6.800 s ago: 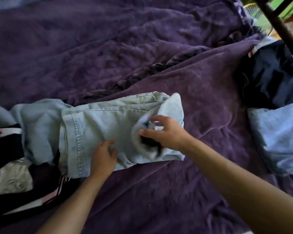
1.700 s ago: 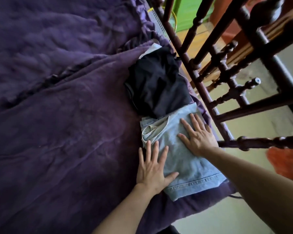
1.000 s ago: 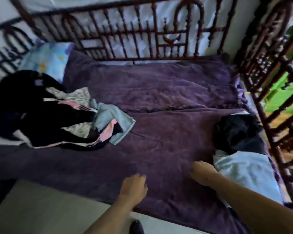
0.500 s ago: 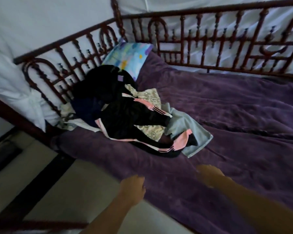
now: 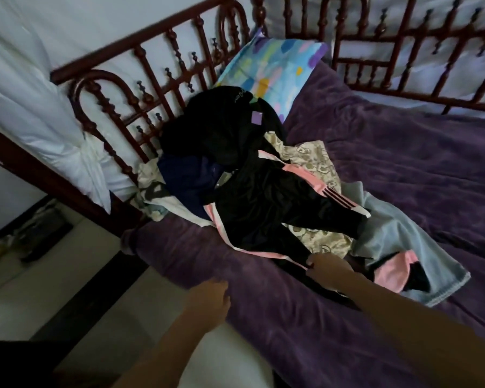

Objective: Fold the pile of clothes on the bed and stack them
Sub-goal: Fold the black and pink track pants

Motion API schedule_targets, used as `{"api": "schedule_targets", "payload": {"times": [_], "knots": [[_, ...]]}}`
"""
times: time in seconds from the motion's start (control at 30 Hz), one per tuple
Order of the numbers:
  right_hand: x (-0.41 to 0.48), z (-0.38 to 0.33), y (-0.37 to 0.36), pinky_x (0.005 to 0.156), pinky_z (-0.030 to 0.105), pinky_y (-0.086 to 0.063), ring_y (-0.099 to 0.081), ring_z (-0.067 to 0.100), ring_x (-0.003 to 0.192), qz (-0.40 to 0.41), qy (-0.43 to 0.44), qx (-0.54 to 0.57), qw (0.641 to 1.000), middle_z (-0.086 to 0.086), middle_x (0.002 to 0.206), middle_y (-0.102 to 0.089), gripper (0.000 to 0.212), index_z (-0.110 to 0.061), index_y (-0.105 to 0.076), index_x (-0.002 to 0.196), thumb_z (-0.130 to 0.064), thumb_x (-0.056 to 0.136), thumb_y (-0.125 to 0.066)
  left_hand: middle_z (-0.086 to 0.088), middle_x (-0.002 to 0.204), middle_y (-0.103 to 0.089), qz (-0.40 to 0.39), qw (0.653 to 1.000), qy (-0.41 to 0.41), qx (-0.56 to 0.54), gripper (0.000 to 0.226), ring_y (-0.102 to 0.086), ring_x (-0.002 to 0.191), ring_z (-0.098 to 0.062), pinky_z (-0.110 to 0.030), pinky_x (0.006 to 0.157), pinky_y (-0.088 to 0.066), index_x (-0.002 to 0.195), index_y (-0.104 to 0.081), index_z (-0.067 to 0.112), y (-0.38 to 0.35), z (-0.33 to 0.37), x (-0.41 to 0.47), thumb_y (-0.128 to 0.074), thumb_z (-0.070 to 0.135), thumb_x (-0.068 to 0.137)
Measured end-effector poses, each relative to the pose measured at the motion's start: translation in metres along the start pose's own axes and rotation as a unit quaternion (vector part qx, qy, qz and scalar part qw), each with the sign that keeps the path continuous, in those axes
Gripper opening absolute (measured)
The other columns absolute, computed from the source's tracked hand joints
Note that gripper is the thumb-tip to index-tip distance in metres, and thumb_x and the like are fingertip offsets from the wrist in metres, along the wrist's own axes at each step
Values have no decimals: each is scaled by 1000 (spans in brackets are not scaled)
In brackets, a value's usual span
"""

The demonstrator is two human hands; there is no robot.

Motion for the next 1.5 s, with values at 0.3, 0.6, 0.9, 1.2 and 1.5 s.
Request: {"api": "schedule_targets", "payload": {"times": [0.3, 0.6, 0.9, 1.2, 1.5], "knots": [[258, -75, 97, 76, 35, -45, -58, 33, 105, 83, 25, 24, 996, 13, 115, -60, 33, -16, -59, 117, -29, 87, -53, 3, 126, -56, 7, 994, 94, -47, 34, -54, 116, -17, -31, 92, -44, 126, -53, 24, 35, -101, 177, -48, 33, 94], [424, -140, 133, 109, 52, -29, -3, 35, 146, 97, 138, -178, 969, 10, 160, 2, 76, -37, -20, 149, -25, 86, -61, -16, 150, -27, 130, 989, 61, -47, 58, -33, 131, -34, -46, 98, -43, 141, -42, 20, 42, -126, 328, -63, 24, 87], [367, -73, 119, 79, 37, -51, -58, 31, 105, 91, 51, -146, 984, 9, 114, -59, 36, -18, -70, 102, -37, 72, -70, -5, 89, -63, -6, 991, 31, -127, 18, -59, 86, -24, -36, 71, -47, 81, -66, 8, 30, -113, 315, -68, 26, 80], [215, -52, 163, 101, 37, -39, -34, 19, 137, 156, 47, -132, 978, -8, 151, -37, 47, -27, -68, 117, -50, 77, -68, 5, 71, -53, 63, 979, -75, -178, 21, -51, 67, -11, -27, 59, -35, 68, -53, 18, 126, -116, 230, -71, 21, 80], [28, -111, 242, 54, 36, -38, -53, 21, 52, 307, 56, 12, 950, 4, 52, -55, 63, -7, -59, 55, -68, 72, -62, 9, 54, -40, 205, 941, -163, -213, 44, -37, 48, -3, -16, 45, -25, 55, -38, 23, 272, -128, 178, -74, 2, 69]]}}
Point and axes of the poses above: each hand's wrist, its own x-axis towards the middle knuckle, its own y-axis out of the back of the hand, z = x × y, the point moved 4 cm from there along x, towards the middle knuckle
